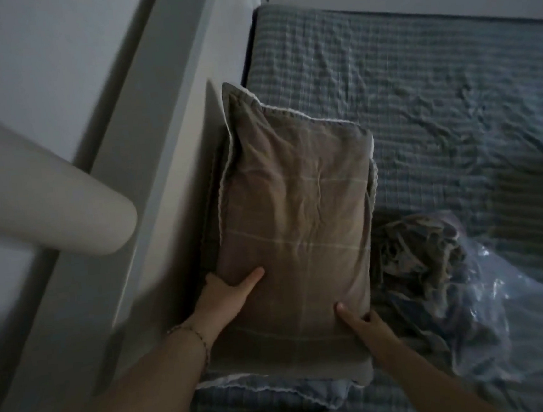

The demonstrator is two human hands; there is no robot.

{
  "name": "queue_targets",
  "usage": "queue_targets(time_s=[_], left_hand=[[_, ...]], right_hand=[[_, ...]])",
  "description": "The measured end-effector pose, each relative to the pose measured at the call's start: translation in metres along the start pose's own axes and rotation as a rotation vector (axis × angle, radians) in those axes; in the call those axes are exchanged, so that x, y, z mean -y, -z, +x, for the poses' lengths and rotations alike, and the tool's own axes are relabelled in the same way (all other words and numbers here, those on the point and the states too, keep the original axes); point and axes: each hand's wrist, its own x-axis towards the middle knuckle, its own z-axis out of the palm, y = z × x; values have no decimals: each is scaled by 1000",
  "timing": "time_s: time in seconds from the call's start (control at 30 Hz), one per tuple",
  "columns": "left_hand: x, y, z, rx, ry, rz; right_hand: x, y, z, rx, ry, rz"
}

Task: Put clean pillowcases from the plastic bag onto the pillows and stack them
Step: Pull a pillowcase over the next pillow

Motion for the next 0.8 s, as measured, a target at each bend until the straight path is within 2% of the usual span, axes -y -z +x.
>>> queue_targets(time_s=[0.1, 0.27, 0.33, 0.4, 0.47, 0.53, 0.6, 0.67, 0.73, 0.8], left_hand=[[-27, 17, -6, -48, -95, 106], [-130, 66, -52, -235, -326, 228], [-134, 79, -68, -334, -457, 249], [-97, 77, -67, -338, -545, 350], [-40, 65, -49, -253, -458, 514], [5, 50, -26, -188, -266, 704], [14, 37, -10, -173, -151, 773], [-2, 22, 2, -180, -149, 578], [-30, 17, 15, -233, -228, 283], [-66, 14, 38, -252, -339, 31]], right_hand=[[28, 2, -15, -92, 106, -66], [121, 34, -82, -133, 297, 61], [131, 40, -93, -131, 346, 79], [107, 31, -87, -133, 276, 2], [54, 7, -69, -101, 152, -74], [1, -11, -39, -73, 39, -196], [-20, -13, -17, -97, -16, -270], [-16, -8, 5, -195, -15, -302], [10, -1, 17, -262, 160, -230], [50, 10, 33, -253, 380, -51]])
